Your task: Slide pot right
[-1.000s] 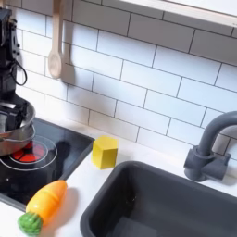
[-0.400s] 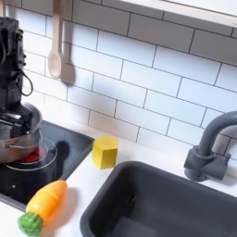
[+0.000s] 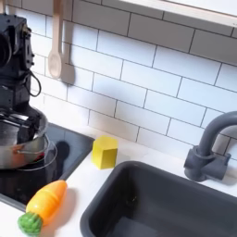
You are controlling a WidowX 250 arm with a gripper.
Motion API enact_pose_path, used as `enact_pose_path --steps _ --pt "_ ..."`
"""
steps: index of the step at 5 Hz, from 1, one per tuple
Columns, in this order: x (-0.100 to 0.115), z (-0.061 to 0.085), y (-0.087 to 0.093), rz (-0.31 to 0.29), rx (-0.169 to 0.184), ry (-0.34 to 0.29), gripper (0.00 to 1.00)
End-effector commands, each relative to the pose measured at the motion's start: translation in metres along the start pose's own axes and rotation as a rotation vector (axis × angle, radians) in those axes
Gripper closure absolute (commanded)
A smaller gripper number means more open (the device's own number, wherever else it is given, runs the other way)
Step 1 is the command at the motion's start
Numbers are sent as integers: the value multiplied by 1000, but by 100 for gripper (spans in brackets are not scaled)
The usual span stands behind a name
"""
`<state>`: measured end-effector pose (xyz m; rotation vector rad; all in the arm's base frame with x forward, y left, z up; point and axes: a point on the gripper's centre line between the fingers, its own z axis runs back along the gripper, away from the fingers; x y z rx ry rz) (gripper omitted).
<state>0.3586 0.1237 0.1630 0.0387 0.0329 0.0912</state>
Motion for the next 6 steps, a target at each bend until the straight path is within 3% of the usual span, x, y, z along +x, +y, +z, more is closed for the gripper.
enact_pose_path --steps 1,6 --pt "-8 3 -17 -32 -8 -2 0" --pt "-28 7 -49 -110 -8 4 0"
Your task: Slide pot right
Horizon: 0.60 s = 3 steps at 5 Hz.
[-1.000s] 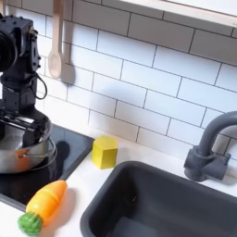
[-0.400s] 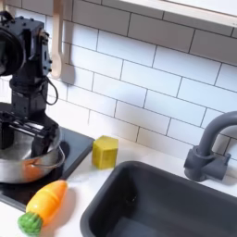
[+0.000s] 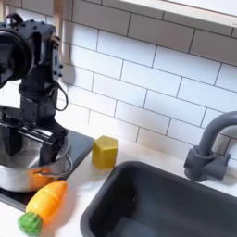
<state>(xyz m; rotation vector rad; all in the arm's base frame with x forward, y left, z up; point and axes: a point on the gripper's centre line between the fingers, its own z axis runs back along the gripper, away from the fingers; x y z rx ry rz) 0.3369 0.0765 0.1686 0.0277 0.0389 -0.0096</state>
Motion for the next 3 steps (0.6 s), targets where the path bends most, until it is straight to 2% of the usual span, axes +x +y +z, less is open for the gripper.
enact_pose_path --steps 1,2,3 --pt "0 5 -5 -11 1 -20 0" --pt "-3 15 -11 -20 -2 -43 0" --pt "-10 39 -14 -12 -8 -110 0"
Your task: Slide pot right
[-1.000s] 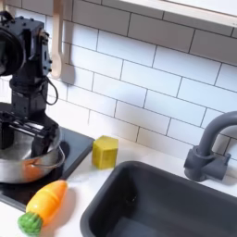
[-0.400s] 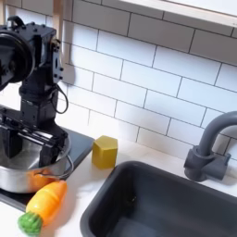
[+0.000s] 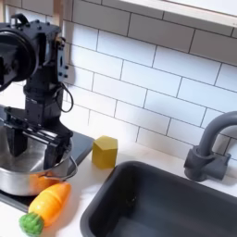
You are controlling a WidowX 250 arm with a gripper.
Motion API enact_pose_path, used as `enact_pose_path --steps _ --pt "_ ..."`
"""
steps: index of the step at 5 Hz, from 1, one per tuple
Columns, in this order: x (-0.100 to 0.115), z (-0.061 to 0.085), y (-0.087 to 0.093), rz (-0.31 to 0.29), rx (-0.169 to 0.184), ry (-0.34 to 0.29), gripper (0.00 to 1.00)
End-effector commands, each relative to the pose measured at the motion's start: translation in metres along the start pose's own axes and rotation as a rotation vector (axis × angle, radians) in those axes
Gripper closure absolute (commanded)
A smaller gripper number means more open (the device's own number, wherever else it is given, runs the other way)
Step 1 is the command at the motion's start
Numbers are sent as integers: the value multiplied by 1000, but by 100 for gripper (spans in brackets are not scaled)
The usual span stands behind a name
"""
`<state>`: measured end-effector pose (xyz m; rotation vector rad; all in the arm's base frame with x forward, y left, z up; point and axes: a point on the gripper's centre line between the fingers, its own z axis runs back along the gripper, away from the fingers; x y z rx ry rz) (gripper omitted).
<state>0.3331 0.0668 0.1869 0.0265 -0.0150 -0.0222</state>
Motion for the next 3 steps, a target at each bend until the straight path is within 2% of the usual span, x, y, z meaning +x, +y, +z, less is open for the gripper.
enact_pose_path --steps 1,3 --pt "-13 44 -7 10 -27 -107 0" --pt "-14 41 -10 0 -24 -99 0"
